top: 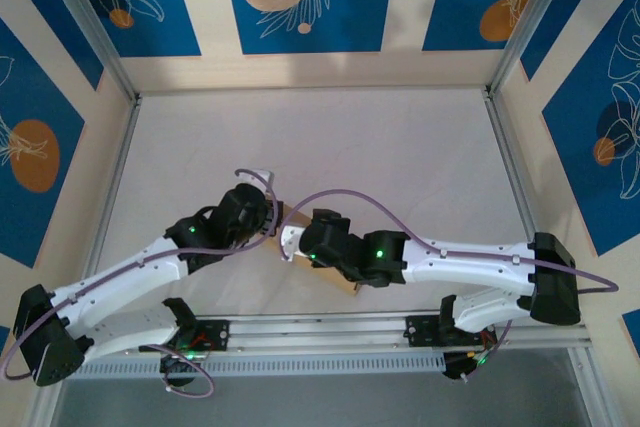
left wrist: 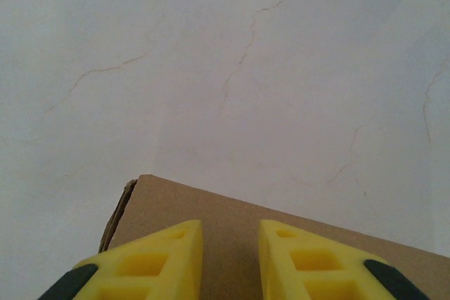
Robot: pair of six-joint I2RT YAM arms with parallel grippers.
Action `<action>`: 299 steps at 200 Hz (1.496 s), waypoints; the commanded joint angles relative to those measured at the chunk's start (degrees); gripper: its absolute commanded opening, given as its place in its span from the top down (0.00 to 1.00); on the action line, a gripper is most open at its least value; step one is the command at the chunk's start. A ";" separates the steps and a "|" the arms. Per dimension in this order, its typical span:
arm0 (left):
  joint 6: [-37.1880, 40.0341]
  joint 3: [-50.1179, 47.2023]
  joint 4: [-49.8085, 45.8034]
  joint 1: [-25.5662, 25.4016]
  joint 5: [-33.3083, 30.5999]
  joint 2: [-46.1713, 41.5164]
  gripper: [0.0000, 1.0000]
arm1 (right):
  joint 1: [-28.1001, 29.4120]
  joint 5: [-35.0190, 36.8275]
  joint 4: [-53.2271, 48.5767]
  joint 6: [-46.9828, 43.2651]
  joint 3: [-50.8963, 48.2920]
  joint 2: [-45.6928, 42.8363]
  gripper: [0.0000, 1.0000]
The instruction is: Fold the paper box
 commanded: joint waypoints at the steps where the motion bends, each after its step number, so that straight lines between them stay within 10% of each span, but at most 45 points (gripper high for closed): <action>1: -0.11 -0.21 -3.80 0.91 1.16 1.95 0.73 | 1.27 1.70 0.37 -2.36 -0.72 1.75 0.49; 144: 0.16 0.05 -3.80 1.02 1.51 3.81 0.73 | -2.94 -20.93 1.22 6.87 -3.28 -12.28 0.47; 186: 0.49 0.04 -4.20 1.03 1.98 3.60 0.73 | -6.25 -20.78 0.13 29.35 -1.68 -18.67 0.59; 229: 0.71 0.13 -4.60 1.03 2.38 2.88 0.74 | -10.39 -16.93 -16.53 62.38 -0.71 -26.60 0.99; 299: 0.72 -0.76 -4.70 1.05 3.29 2.43 0.74 | -7.05 -21.00 -21.49 76.94 -14.27 -31.05 1.00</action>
